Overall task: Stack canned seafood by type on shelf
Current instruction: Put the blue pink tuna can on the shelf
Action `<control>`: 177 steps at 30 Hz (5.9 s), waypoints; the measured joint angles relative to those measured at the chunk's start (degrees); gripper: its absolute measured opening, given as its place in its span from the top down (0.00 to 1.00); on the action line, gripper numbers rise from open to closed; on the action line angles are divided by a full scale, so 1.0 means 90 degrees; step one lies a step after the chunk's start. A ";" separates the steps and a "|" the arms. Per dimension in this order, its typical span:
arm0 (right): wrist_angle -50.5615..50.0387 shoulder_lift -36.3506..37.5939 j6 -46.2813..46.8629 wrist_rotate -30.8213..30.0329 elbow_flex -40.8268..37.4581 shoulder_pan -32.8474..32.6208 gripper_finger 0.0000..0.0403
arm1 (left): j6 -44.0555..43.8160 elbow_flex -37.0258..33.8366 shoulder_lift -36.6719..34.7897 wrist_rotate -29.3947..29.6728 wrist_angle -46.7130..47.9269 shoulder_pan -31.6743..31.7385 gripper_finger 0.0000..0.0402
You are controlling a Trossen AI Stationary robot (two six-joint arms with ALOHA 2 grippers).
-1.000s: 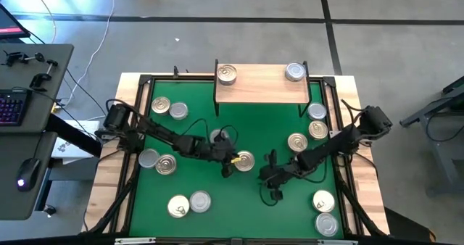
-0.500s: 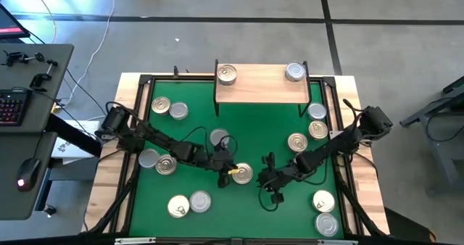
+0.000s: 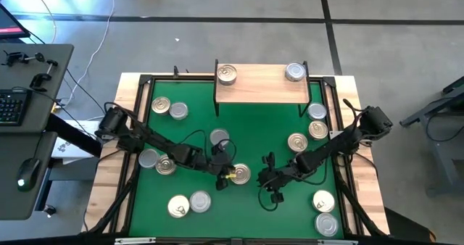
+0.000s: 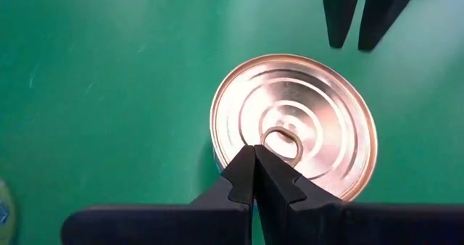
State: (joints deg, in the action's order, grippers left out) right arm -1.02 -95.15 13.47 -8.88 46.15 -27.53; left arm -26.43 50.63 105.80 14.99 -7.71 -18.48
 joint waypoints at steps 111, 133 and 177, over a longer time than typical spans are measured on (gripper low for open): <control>0.1153 -0.1441 -0.3153 0.1202 0.1703 0.1751 0.23 | -0.0555 -0.1284 -0.0851 0.1294 -0.1291 -0.0384 1.00; -0.1049 -0.1132 -0.3504 -0.1733 0.2095 0.0824 0.56 | -0.1041 -0.1280 -0.1436 0.1866 0.0366 -0.0416 1.00; -0.0656 0.0516 -0.5906 -0.1865 0.2106 0.4414 0.29 | -0.0823 -0.1282 -0.1312 0.2576 0.0015 -0.0513 1.00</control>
State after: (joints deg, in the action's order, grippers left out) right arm -6.92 -90.51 -39.67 -25.67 65.10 12.20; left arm -33.85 39.09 94.00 38.17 -7.57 -23.09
